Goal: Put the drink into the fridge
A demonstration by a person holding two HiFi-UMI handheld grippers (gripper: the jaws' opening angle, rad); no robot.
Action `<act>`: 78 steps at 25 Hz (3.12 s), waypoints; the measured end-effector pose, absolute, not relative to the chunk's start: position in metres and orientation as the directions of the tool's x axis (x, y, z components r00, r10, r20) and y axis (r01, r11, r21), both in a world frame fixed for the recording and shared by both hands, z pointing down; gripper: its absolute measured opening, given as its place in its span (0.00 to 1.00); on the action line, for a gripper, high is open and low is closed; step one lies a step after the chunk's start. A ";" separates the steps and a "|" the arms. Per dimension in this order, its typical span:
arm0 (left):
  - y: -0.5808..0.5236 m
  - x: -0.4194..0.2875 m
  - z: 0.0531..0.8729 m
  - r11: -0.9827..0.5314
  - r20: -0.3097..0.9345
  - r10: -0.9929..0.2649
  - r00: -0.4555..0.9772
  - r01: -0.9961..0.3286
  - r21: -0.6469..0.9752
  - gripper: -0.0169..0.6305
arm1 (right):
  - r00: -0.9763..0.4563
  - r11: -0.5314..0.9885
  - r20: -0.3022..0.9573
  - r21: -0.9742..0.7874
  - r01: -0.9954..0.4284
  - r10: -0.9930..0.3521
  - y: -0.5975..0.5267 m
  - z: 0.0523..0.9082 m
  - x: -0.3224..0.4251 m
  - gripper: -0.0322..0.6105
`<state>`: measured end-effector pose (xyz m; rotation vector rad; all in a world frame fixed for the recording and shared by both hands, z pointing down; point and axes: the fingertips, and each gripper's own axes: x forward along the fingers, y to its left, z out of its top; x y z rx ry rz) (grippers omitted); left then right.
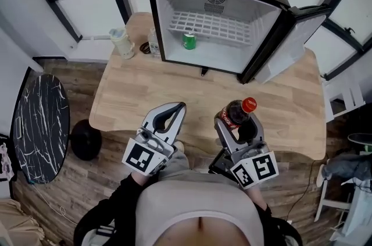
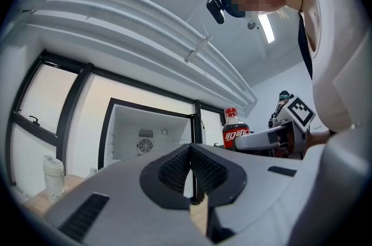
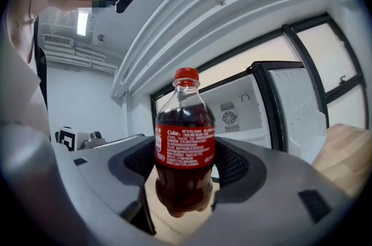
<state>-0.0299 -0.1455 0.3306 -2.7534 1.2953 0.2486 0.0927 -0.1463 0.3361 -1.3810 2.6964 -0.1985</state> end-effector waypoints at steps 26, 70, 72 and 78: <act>-0.281 -0.038 0.332 -0.716 -0.164 -0.688 0.707 -0.698 -0.005 0.03 | -0.511 0.508 -0.034 -0.172 -0.844 -0.859 -0.276 0.329 0.079 0.55; -0.280 -0.077 0.362 -0.560 -0.046 -0.828 0.558 -0.827 0.048 0.03 | -0.500 0.503 -0.051 -0.100 -0.859 -0.864 -0.410 0.323 0.105 0.55; -0.280 -0.079 0.362 -0.554 -0.047 -0.832 0.552 -0.831 0.045 0.03 | -0.494 0.497 -0.051 -0.095 -0.863 -0.868 -0.418 0.323 0.106 0.55; -0.280 -0.093 0.360 -0.523 -0.068 -0.851 0.521 -0.852 0.029 0.03 | -0.477 0.479 -0.044 -0.076 -0.874 -0.878 -0.439 0.329 0.103 0.55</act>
